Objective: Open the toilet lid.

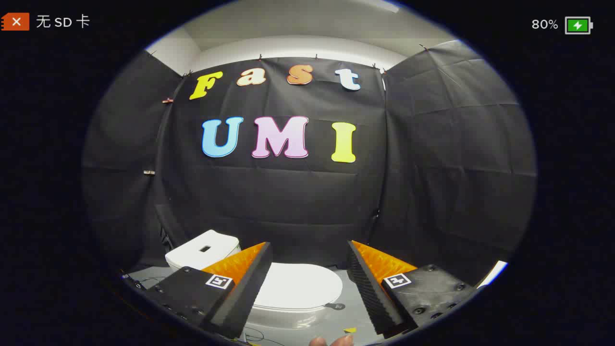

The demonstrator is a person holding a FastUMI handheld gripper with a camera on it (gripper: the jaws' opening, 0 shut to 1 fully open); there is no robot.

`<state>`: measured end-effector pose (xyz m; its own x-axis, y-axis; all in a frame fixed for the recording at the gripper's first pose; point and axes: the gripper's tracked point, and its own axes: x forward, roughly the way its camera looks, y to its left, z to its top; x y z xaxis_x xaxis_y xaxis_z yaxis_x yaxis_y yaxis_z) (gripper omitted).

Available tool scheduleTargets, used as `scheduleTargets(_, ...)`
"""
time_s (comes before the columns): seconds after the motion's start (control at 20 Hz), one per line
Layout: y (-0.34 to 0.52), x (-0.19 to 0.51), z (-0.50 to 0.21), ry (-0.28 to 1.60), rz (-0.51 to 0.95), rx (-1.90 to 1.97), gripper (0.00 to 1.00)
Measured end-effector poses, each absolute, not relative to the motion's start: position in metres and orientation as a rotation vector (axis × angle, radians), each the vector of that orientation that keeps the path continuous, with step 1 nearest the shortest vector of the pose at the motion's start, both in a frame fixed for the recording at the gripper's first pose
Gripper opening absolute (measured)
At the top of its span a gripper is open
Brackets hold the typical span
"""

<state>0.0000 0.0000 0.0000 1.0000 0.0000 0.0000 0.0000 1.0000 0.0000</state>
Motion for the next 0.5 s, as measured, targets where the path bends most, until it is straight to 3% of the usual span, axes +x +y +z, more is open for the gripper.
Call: scheduleTargets(0.5,-0.009,-0.007,0.017,-0.075,-0.049,-0.077,0.98)
